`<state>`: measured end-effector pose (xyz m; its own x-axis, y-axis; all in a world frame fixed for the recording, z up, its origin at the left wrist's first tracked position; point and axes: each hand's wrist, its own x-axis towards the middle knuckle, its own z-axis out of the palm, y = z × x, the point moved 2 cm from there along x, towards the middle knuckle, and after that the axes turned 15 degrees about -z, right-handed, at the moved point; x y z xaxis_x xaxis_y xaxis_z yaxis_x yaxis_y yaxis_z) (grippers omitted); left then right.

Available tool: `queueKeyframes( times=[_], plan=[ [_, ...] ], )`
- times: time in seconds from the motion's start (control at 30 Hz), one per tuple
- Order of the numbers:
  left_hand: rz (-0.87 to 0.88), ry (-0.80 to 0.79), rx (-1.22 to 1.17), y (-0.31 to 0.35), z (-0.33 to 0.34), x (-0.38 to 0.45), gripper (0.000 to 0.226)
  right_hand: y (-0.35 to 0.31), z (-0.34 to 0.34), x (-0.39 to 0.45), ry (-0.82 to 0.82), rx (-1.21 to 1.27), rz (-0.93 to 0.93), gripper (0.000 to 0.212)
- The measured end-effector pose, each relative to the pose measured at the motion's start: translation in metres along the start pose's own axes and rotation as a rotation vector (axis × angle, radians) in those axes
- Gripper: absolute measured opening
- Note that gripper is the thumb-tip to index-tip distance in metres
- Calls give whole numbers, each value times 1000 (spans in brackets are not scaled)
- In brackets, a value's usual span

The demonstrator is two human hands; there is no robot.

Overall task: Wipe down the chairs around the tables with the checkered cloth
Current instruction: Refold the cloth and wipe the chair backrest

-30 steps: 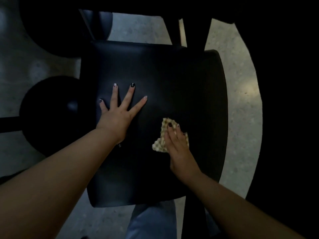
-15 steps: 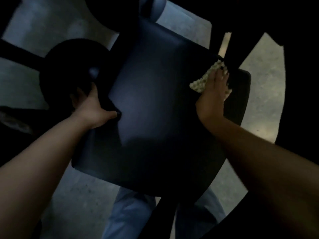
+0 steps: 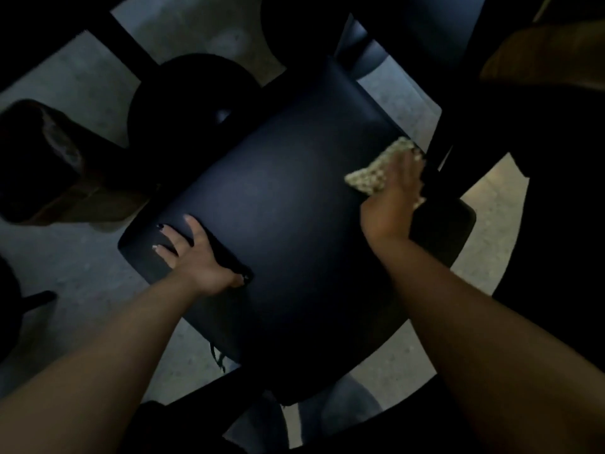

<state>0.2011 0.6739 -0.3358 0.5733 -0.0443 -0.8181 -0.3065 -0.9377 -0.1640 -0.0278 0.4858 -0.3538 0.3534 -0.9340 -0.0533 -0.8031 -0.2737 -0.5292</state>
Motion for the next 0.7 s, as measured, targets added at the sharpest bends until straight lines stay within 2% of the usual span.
queueKeyframes(
  times=[0.07, 0.17, 0.27, 0.4, 0.5, 0.6, 0.7],
  plan=[
    [-4, -4, 5, 1, 5, 3, 155, 11, 3, 14, 29, 13, 130, 77],
    [1, 16, -2, -1, 7, 5, 160, -2, 25, 5, 75, -4, 104, 76],
    [39, 71, -2, -5, 8, 7, 157, -32, 52, -22, 36, -5, -95, 73],
    [111, 70, -2, -15, 3, 7, 148, -80, 83, -84, -268, 75, -498, 80],
    [180, 50, 43, -25, -3, 7, 141, -87, 76, -92, -373, 183, -616, 78],
    [230, 60, 127, -34, -7, 10, 137, -71, 49, -48, -222, 171, -646, 62],
    [258, 108, 188, -45, -6, 15, 134, -38, 26, 24, -94, 56, -406, 61]
  ],
)
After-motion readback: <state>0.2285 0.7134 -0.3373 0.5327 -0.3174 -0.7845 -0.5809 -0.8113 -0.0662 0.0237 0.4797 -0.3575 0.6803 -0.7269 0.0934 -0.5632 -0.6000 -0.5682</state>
